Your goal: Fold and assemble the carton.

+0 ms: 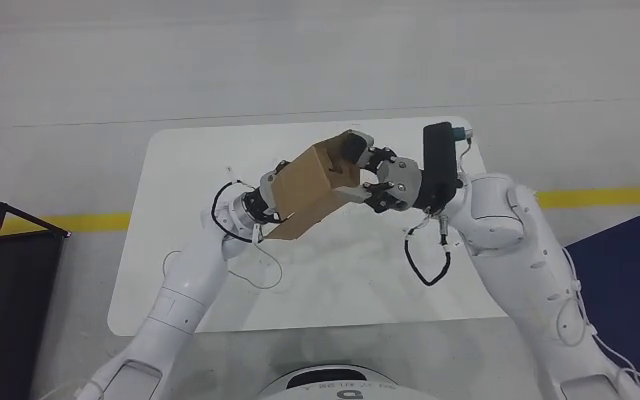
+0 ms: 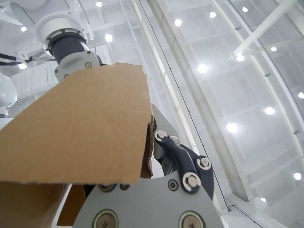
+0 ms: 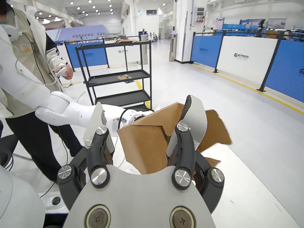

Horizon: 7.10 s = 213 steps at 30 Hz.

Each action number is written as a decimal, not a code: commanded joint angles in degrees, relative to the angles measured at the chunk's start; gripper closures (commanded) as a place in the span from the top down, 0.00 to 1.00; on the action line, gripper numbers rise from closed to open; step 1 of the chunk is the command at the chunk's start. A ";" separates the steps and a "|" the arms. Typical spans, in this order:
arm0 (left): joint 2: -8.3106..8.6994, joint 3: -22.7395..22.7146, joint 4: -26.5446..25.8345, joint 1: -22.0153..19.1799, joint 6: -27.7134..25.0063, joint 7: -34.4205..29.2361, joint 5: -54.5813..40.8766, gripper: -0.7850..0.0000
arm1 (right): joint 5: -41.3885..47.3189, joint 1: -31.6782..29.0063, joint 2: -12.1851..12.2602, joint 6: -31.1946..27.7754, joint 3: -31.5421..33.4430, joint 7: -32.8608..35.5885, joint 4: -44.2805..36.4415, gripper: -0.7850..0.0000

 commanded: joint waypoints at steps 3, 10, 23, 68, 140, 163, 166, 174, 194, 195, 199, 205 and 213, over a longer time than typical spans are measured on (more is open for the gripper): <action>0.08 -0.55 -0.23 0.35 0.12 -0.29 0.45 0.00 | -2.08 -3.08 0.51 -0.14 3.68 -1.08 1.02 0.59; 0.37 -2.00 -0.92 1.10 0.66 -0.31 0.98 0.00 | -3.26 -7.69 1.14 -0.51 6.99 -1.35 0.34 0.48; 0.13 -1.80 -0.82 0.38 1.33 0.68 0.75 0.00 | -3.99 -5.04 0.81 0.44 3.47 -1.87 1.40 0.48; -0.43 -0.95 -1.33 1.26 1.62 -0.19 2.18 0.00 | 3.15 -2.43 1.13 -3.08 -0.38 0.66 3.59 0.29; -0.23 0.78 -3.89 2.86 7.81 1.54 2.87 0.00 | 9.92 6.96 7.82 -7.10 -2.57 28.43 -3.22 0.11; -0.04 0.17 -3.42 3.55 5.39 -0.62 5.05 0.00 | 8.42 4.92 9.51 -5.25 1.20 25.51 -7.00 0.00; 0.19 -0.63 -3.84 4.06 4.79 -0.95 5.98 0.00 | 8.65 1.96 10.22 -4.76 6.06 24.52 -8.89 0.00; -0.08 -1.59 -4.49 4.46 3.72 -7.54 1.02 0.00 | 9.78 -6.77 11.33 -4.53 15.46 21.01 -14.06 0.36; 6.33 3.38 -9.16 -11.76 8.97 8.31 61.14 0.00 | 8.28 -23.51 11.57 -8.13 30.41 9.88 -15.13 0.71; 7.62 6.37 -8.35 -13.90 8.97 5.17 65.64 0.00 | 8.50 -24.37 11.60 -8.53 31.44 9.67 -15.00 0.73; 12.30 22.59 -5.06 -25.40 8.97 -3.25 75.09 0.00 | 8.95 -27.64 11.57 -9.40 34.95 8.61 -14.73 0.71; 16.20 52.99 -6.82 -47.62 8.97 -3.25 65.24 0.00 | 8.05 -32.54 11.10 -10.14 38.07 5.43 -14.69 0.69; 16.28 53.65 -7.79 -48.92 8.97 -3.25 64.12 0.00 | 7.51 -33.82 10.94 -10.40 38.73 4.55 -14.68 0.68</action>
